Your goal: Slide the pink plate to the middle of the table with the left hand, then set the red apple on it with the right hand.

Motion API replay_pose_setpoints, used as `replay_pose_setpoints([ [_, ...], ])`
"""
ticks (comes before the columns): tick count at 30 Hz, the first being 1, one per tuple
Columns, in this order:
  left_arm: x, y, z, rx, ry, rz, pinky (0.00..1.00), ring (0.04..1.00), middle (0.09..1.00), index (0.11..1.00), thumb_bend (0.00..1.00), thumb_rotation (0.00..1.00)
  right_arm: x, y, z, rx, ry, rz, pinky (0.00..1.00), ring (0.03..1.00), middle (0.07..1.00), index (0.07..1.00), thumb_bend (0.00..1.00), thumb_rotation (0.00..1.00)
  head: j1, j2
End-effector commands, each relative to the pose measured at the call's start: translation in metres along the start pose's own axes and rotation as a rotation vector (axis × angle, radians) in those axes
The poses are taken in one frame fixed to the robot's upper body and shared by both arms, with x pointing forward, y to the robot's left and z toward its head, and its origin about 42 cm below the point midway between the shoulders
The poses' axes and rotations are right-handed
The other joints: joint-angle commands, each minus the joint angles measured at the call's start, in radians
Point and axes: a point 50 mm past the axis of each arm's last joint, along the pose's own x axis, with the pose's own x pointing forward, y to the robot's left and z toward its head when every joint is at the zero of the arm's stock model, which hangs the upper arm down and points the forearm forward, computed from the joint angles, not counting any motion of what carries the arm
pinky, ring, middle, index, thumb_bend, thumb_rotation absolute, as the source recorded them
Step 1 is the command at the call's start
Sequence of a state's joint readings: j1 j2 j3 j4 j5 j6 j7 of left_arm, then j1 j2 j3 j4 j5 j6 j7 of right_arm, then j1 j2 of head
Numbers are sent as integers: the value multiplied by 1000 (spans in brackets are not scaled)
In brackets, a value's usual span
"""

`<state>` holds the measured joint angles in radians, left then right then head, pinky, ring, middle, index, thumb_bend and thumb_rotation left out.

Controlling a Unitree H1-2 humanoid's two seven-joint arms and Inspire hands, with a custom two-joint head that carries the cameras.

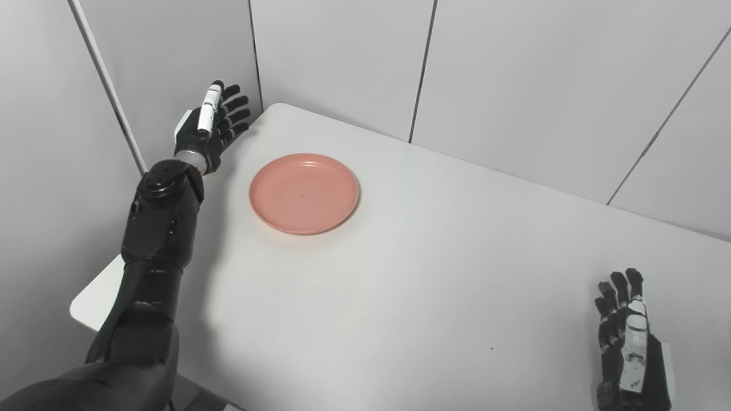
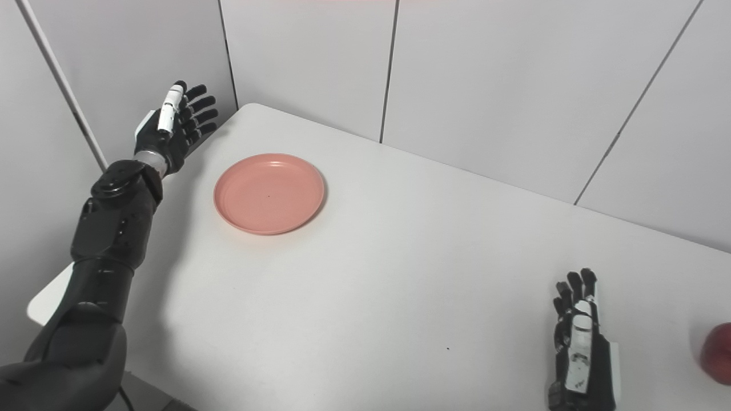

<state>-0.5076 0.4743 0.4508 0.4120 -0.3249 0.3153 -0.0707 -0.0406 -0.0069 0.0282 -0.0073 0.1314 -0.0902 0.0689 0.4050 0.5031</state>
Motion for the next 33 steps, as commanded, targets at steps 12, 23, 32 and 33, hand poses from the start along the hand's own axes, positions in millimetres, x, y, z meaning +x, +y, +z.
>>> replay_pose_setpoints([
  [12, 6, -10, 9, 9, -72, -34, 858, 852, 854, 833, 335, 1000, -15, -10, -15, -14, 43, -11, 1000, 967, 973, 999, 150, 1000, -3, 5],
  [23, 9, -10, -14, -1, -30, -40, 857, 860, 861, 843, 294, 1000, -15, -11, -15, -28, 41, -10, 1000, 967, 976, 1000, 155, 1000, -5, 7],
  [32, 9, -10, -23, -2, -16, -40, 849, 848, 854, 841, 313, 1000, -15, -12, -14, -23, 42, -9, 1000, 970, 975, 1000, 156, 1000, -2, 12],
  [33, 9, -10, -24, -2, -15, -41, 849, 848, 854, 842, 312, 1000, -15, -11, -14, -19, 42, -11, 1000, 970, 976, 1000, 154, 1000, -3, 13],
])
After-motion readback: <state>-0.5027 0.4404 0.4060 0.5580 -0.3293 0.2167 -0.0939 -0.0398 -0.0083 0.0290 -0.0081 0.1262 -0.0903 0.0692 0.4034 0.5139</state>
